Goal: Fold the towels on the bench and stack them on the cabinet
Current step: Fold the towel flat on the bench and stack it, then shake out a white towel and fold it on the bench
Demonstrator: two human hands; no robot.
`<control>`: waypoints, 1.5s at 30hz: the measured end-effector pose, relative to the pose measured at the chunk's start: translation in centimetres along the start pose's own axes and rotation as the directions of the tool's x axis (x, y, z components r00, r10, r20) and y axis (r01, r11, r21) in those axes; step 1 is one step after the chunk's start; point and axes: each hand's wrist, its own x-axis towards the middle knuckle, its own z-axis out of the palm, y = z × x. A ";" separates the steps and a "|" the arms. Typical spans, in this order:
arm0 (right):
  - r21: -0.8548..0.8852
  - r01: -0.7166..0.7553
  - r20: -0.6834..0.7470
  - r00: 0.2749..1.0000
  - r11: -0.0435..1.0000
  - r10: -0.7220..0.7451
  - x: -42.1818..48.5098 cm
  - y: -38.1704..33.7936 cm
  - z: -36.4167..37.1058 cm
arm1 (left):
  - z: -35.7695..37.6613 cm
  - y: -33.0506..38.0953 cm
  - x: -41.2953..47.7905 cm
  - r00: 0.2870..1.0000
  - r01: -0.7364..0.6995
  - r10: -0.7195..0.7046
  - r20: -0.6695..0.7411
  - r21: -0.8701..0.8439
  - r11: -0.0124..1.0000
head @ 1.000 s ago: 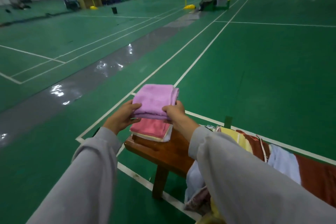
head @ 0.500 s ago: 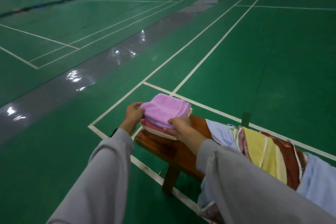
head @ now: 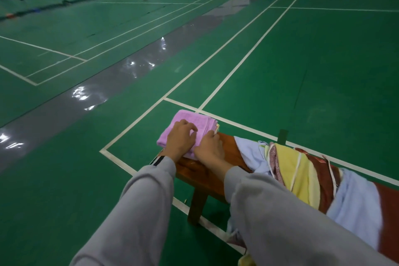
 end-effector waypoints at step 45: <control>0.981 0.175 -0.179 0.983 0.082 0.050 -16.1 17.5 -26.4 | -8.9 37.5 -7.1 0.797 0.382 0.469 0.380 -0.919 0.095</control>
